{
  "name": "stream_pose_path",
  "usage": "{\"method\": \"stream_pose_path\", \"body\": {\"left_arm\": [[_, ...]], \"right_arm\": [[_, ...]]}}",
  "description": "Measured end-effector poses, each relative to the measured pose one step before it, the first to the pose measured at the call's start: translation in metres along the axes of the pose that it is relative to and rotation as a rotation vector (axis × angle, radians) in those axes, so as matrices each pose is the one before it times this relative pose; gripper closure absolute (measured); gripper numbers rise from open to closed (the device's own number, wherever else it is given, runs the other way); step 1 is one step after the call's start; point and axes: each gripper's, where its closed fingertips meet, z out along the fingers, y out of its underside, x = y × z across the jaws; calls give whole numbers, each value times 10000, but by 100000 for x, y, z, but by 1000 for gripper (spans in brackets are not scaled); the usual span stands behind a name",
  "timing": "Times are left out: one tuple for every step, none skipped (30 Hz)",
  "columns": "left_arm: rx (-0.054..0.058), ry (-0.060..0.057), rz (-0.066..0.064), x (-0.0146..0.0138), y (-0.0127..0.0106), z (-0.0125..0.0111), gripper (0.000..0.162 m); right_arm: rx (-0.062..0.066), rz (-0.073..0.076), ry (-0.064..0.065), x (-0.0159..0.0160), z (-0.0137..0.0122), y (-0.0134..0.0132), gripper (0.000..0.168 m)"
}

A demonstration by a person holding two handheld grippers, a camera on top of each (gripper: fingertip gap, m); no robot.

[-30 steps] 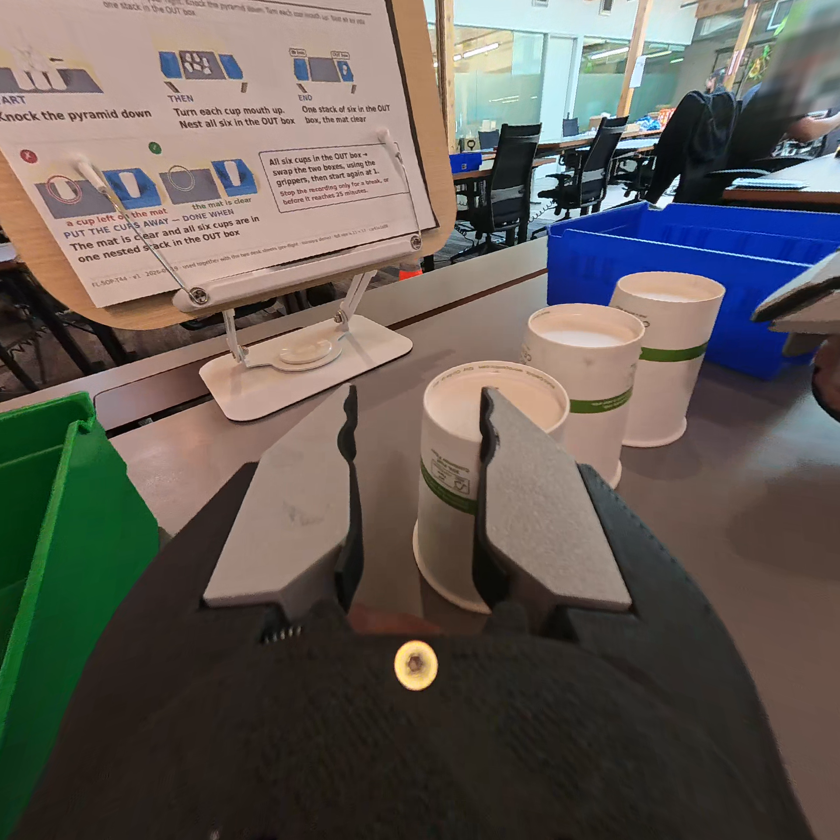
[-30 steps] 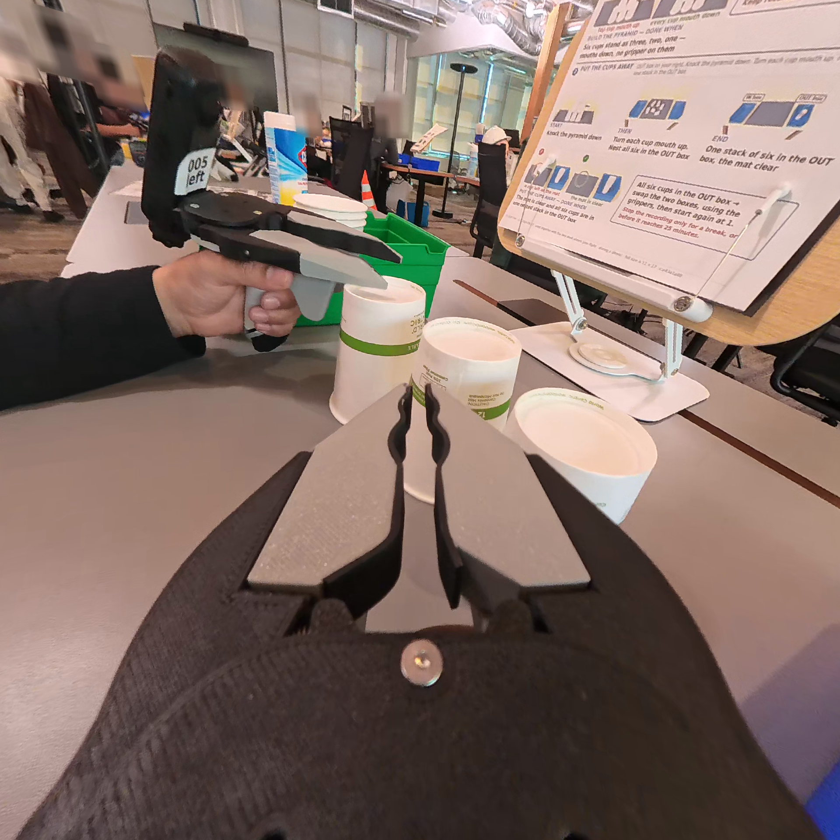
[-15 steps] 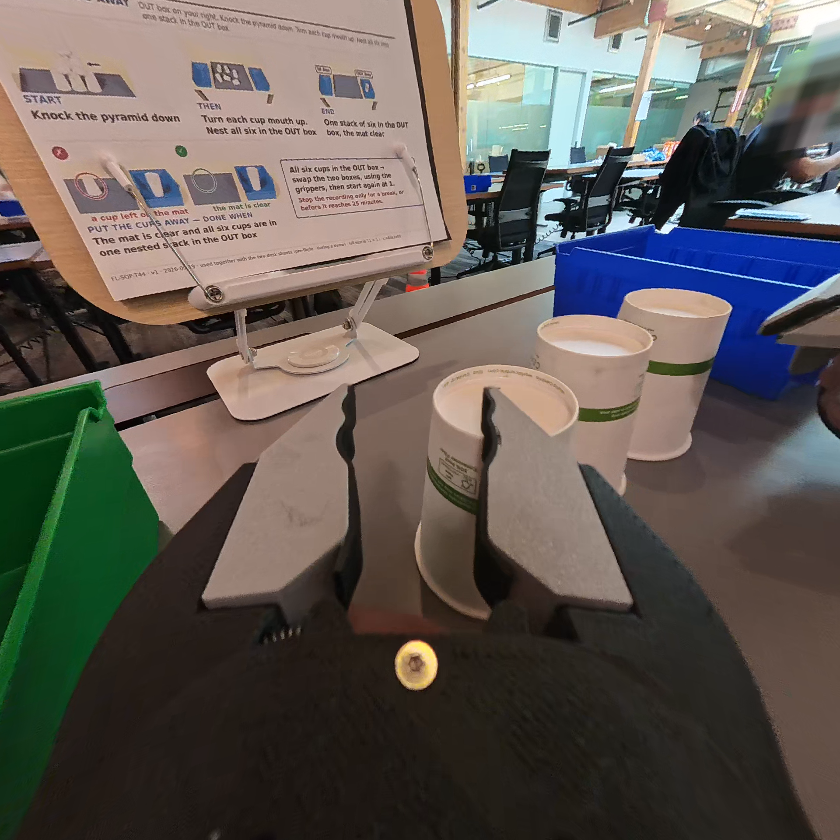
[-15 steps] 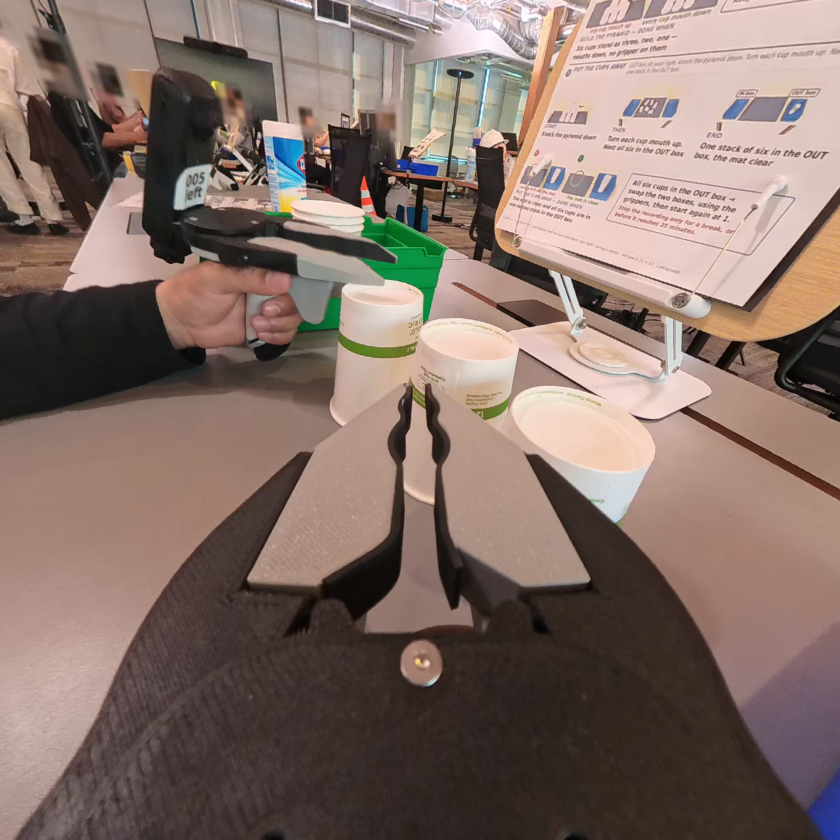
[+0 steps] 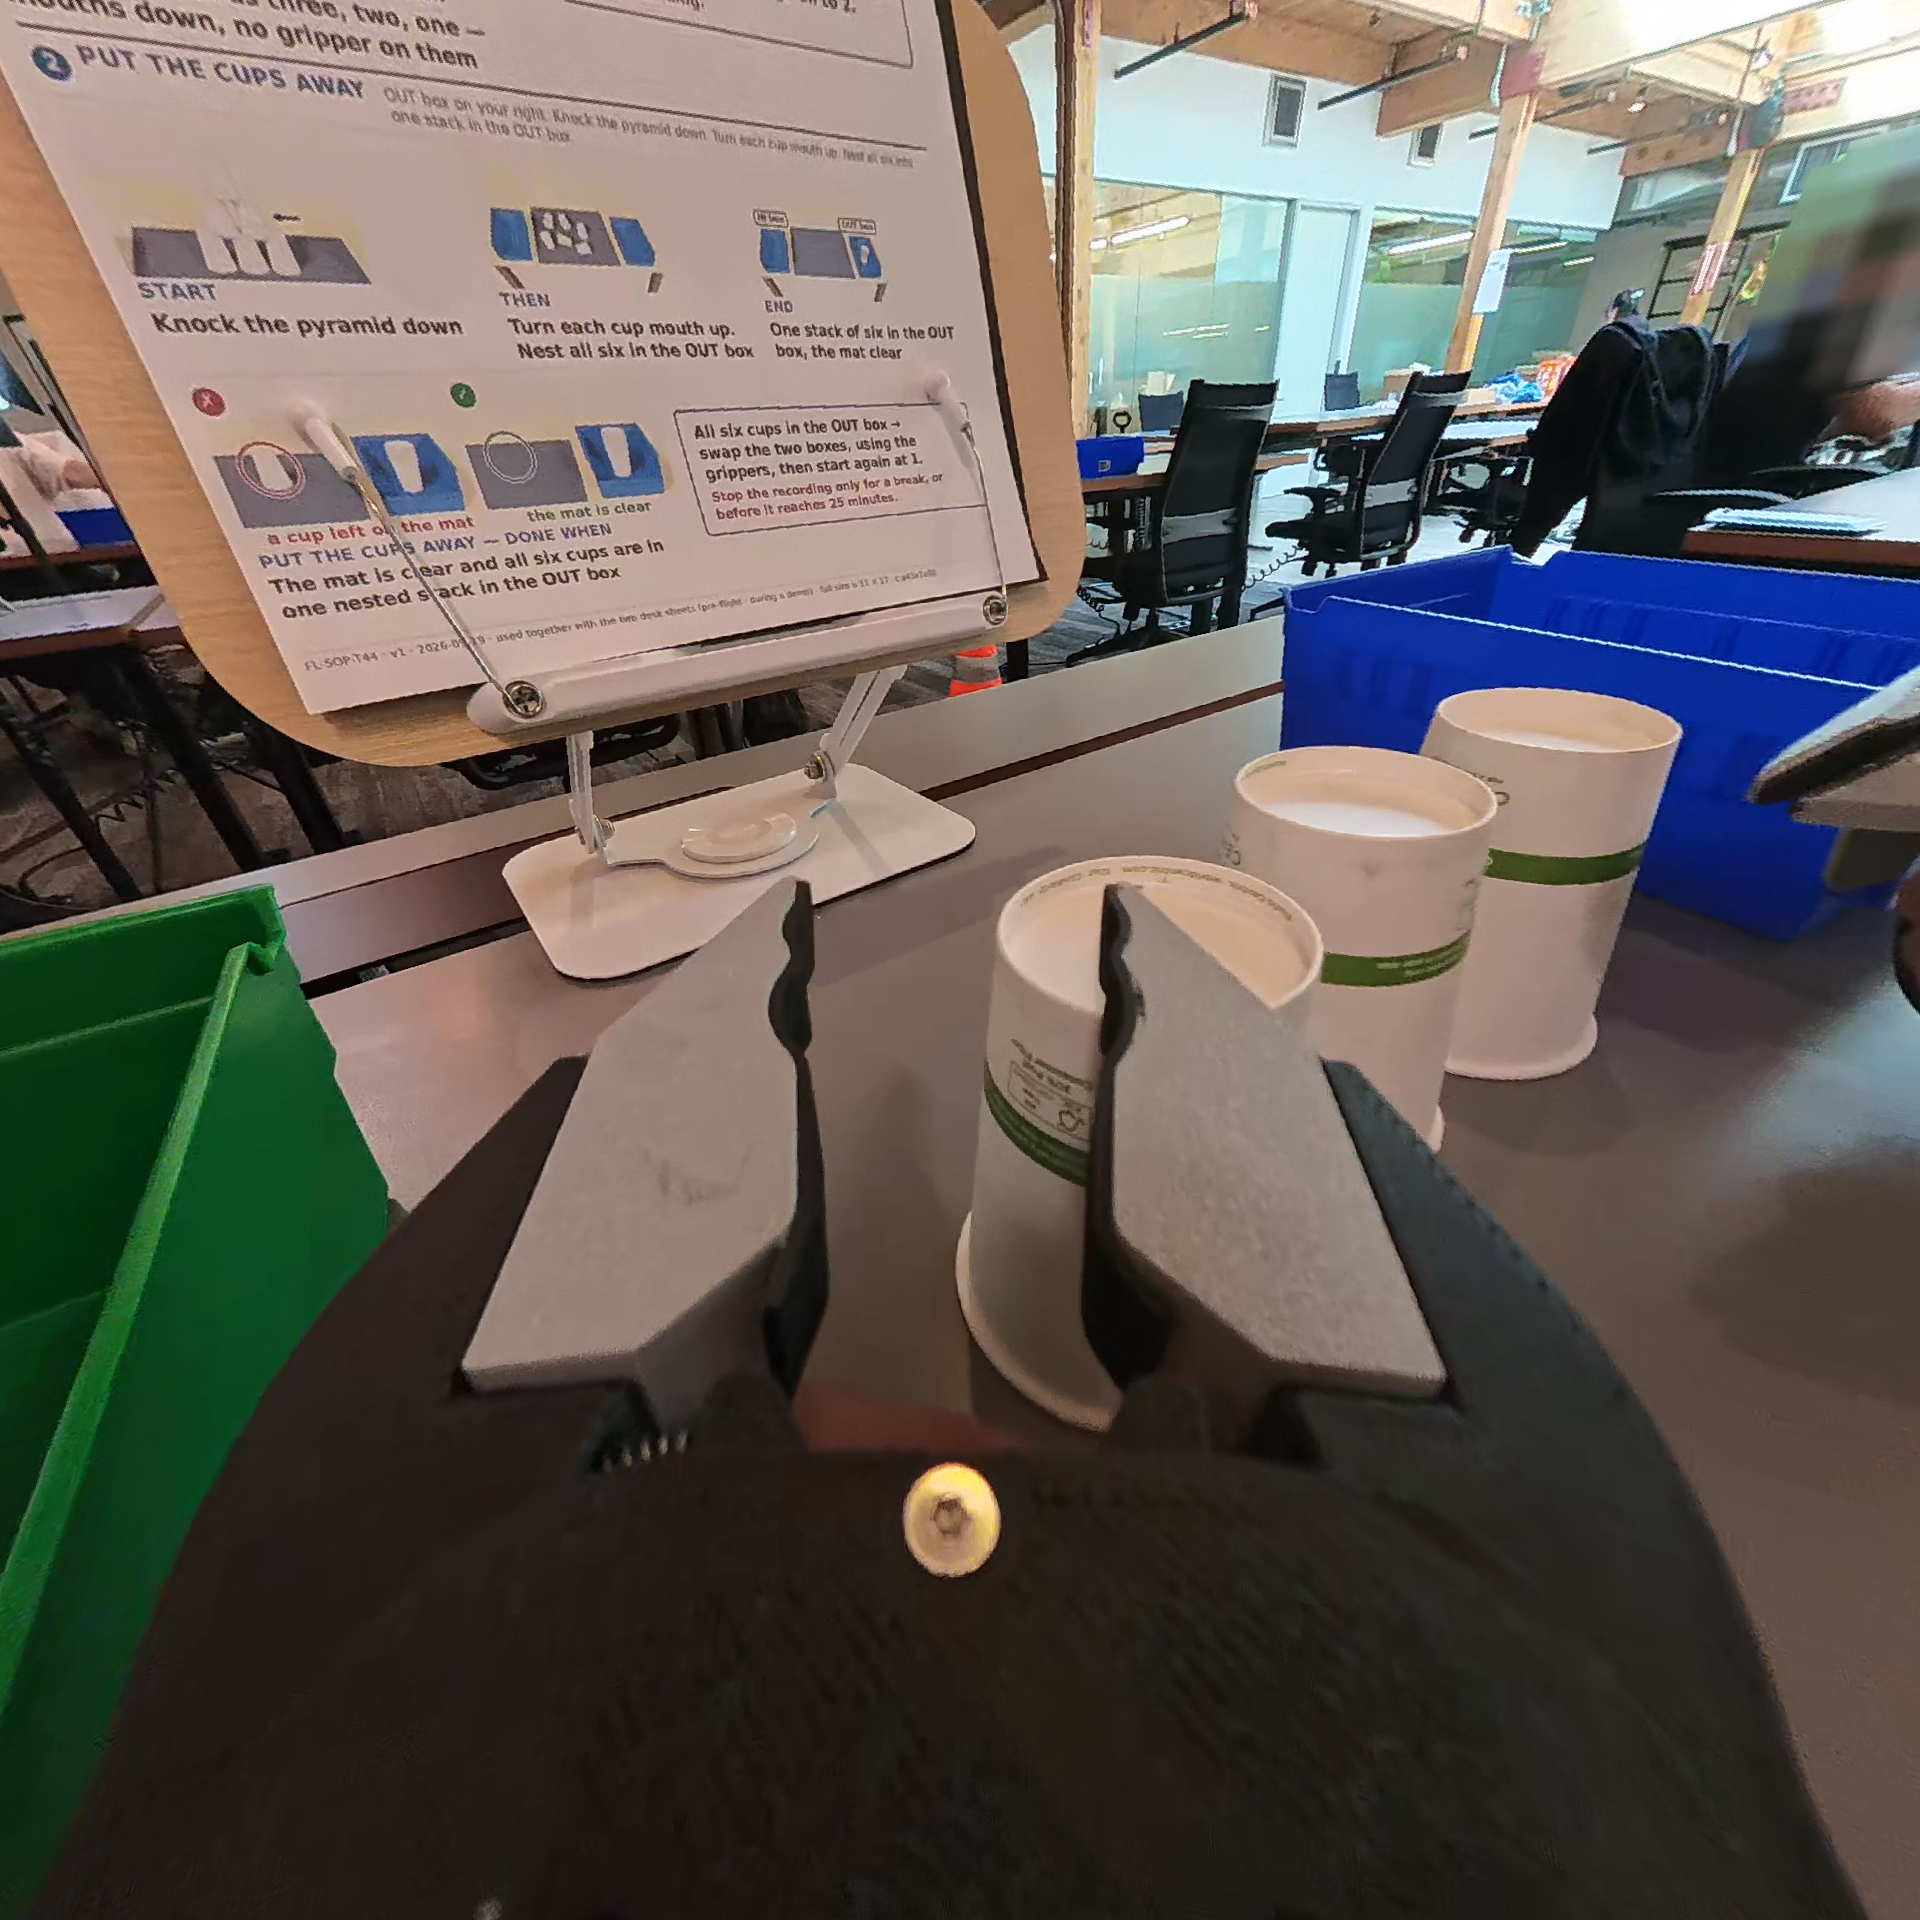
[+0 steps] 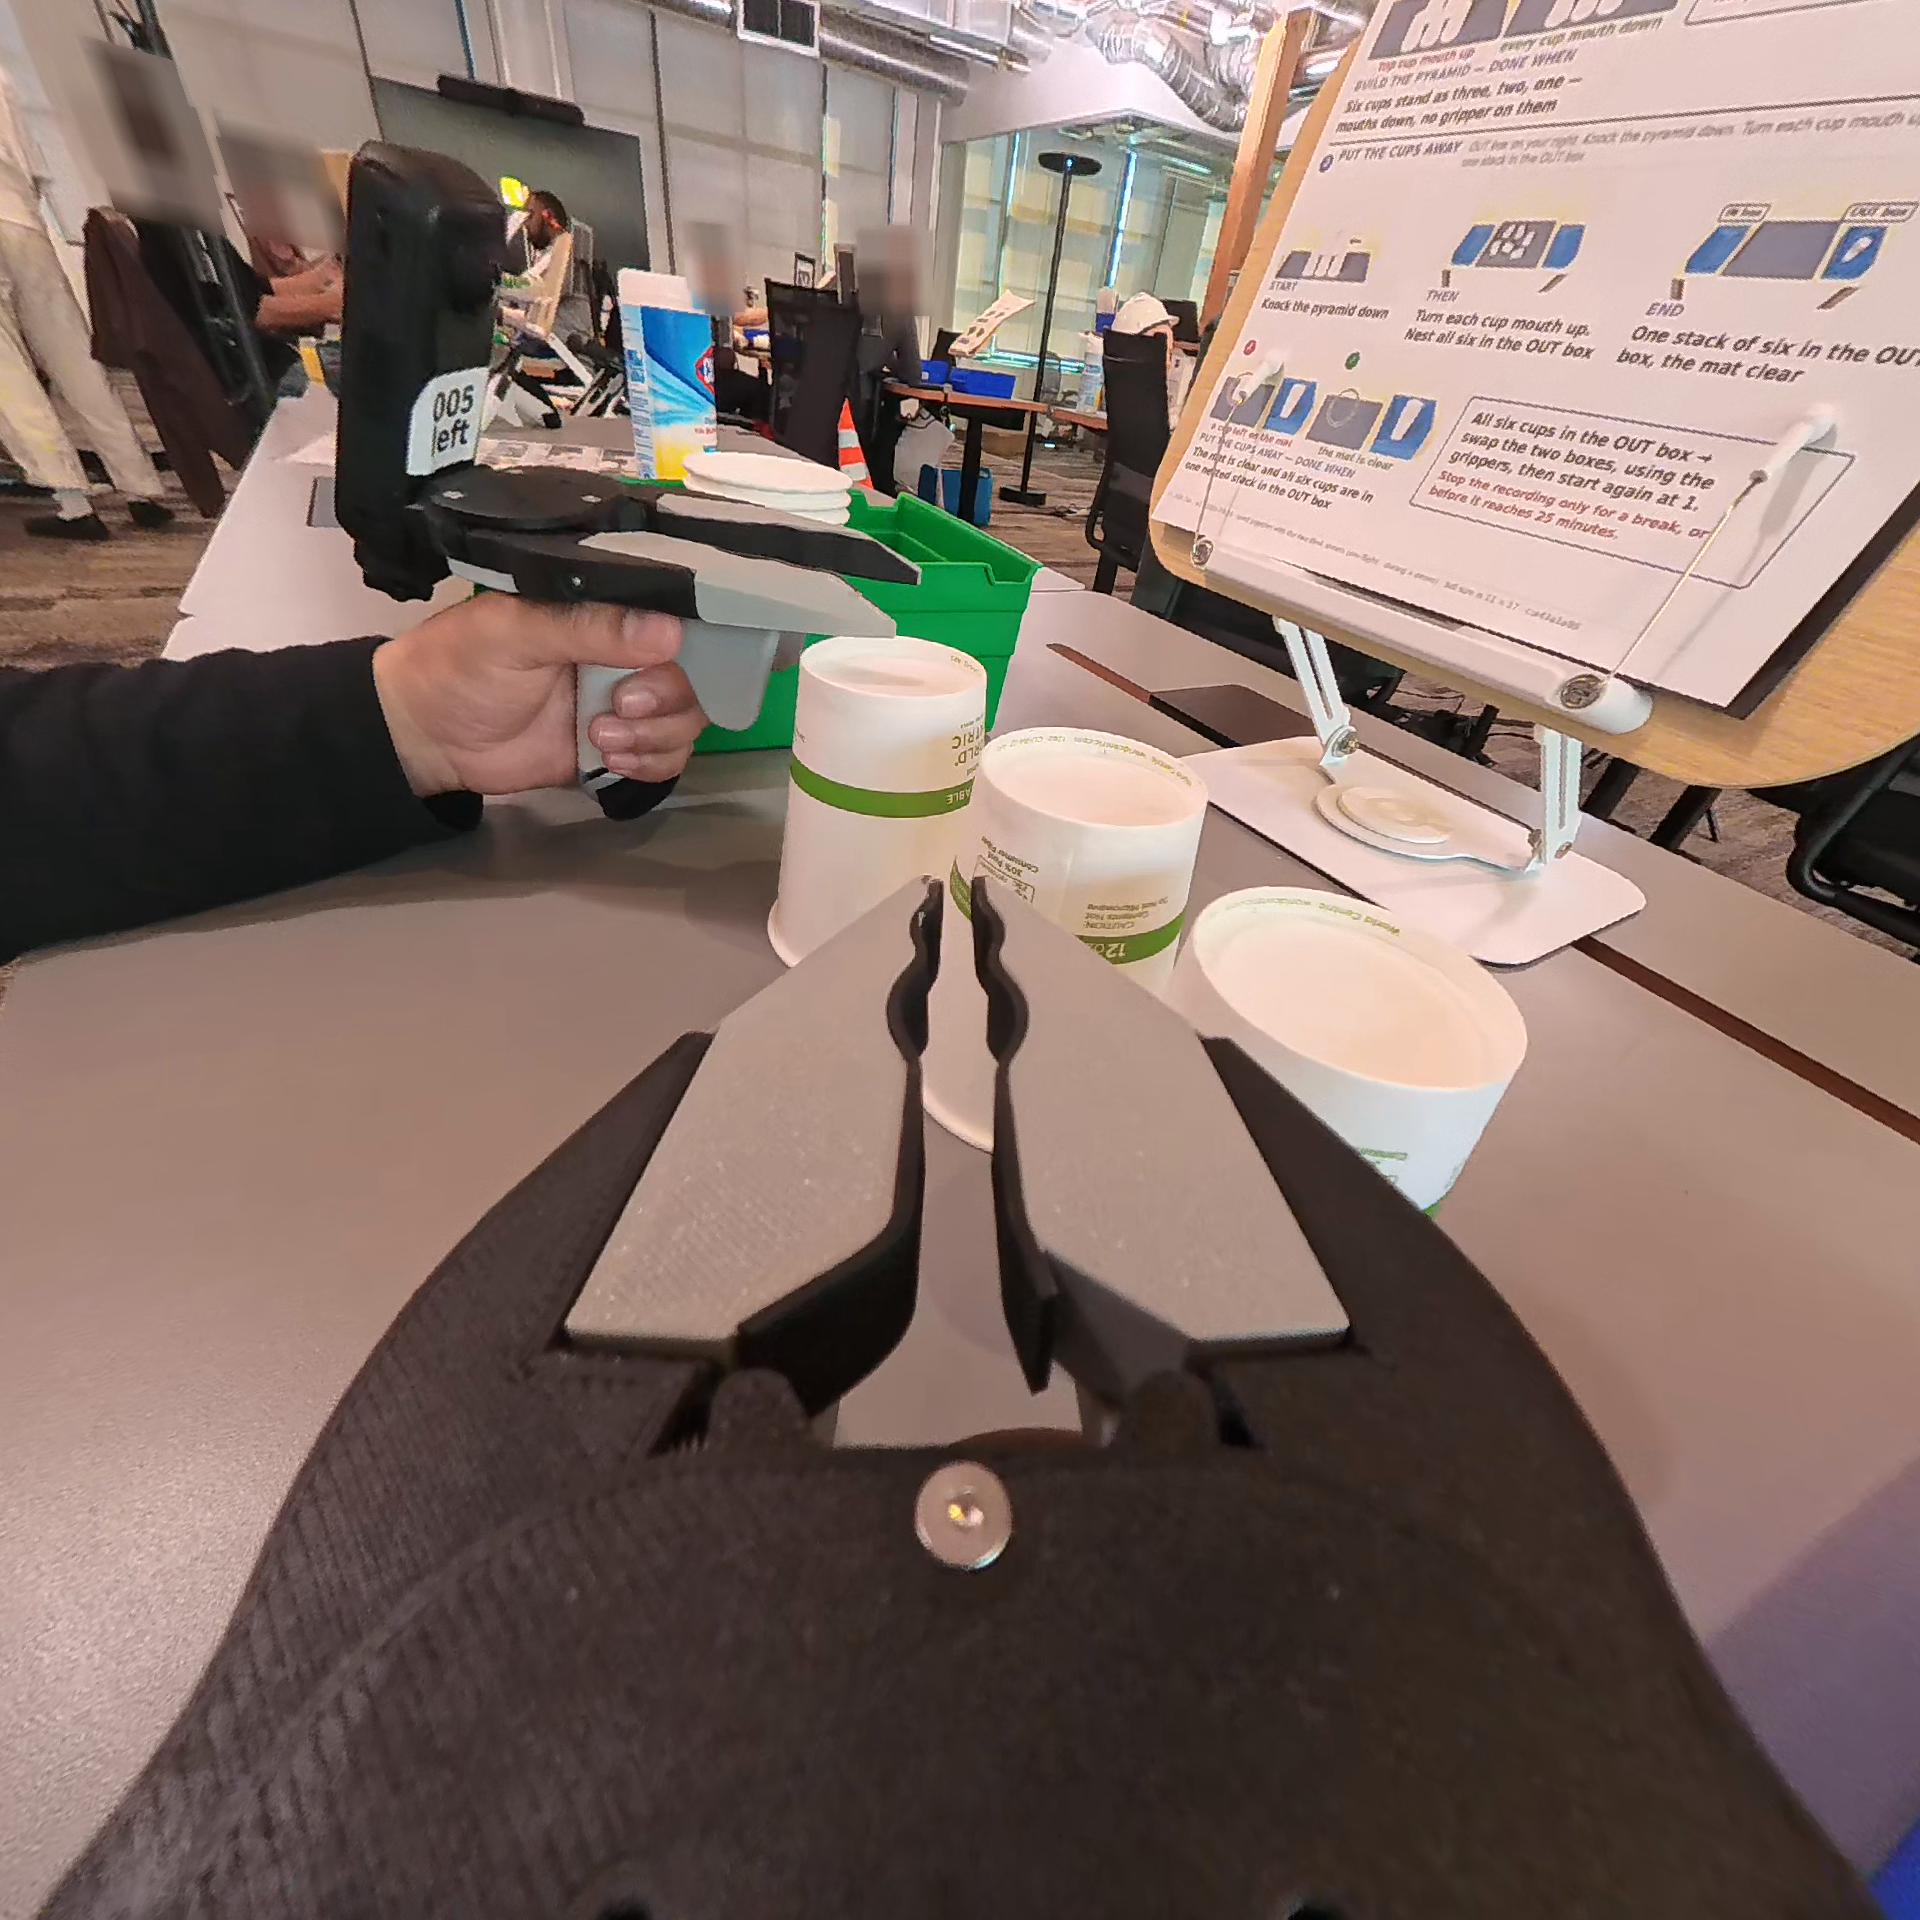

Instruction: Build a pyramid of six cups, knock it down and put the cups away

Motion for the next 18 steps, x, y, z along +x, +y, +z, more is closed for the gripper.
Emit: {"method": "stream_pose_path", "body": {"left_arm": [[-25, -2, -11, -4, 75, 33, 109], [-36, -5, -11, -13, 91, 34, 109], [-28, -9, -5, 5, 77, 30, 109], [-24, 4, -1, 19, 62, 33, 109], [-29, 17, 3, 62, 67, 41, 109], [-35, 21, 8, 73, 74, 41, 109], [-38, 29, 11, 82, 78, 39, 109], [-46, 31, 19, 97, 88, 42, 109], [-29, 7, 39, 60, 45, 26, 109], [13, -33, 52, -9, -33, -12, 109], [35, -29, 43, -23, -89, -42, 109], [30, -7, 4, -17, -69, -47, 109], [23, -1, -38, -41, -56, -36, 109], [15, 1, -57, -51, -34, -30, 109], [8, -3, -55, -61, -15, -26, 109], [11, -12, -37, -60, -21, -12, 109], [13, -14, -10, -41, -16, -25, 109], [6, -8, 2, -23, -17, -23, 109]], "right_arm": [[-1, 23, 11, 56, -12, 8, 166], [2, 17, 10, 39, -17, 3, 166], [-5, 19, -9, 2, 7, 20, 166], [-23, 22, -19, -21, 13, 32, 166], [-13, 12, -13, -29, -1, 8, 167], [-2, 1, -11, -29, 4, 1, 167], [-20, 8, -26, -52, 14, 25, 168], [-39, 23, -26, -34, 11, 64, 168], [-25, 23, -15, -15, 11, 34, 168], [-4, 11, -4, 4, 4, 17, 168], [2, 2, 7, 31, -2, 0, 168], [7, -1, 14, 37, -12, -16, 168], [9, 4, 8, 24, -9, -10, 168], [10, 8, 4, 21, -20, -29, 168], [15, 3, 4, 12, -9, -29, 168], [20, -10, 9, 13, -23, -56, 168], [17, -18, 9, 6, -19, -43, 168], [11, -14, 9, 8, -9, -25, 168]]}}
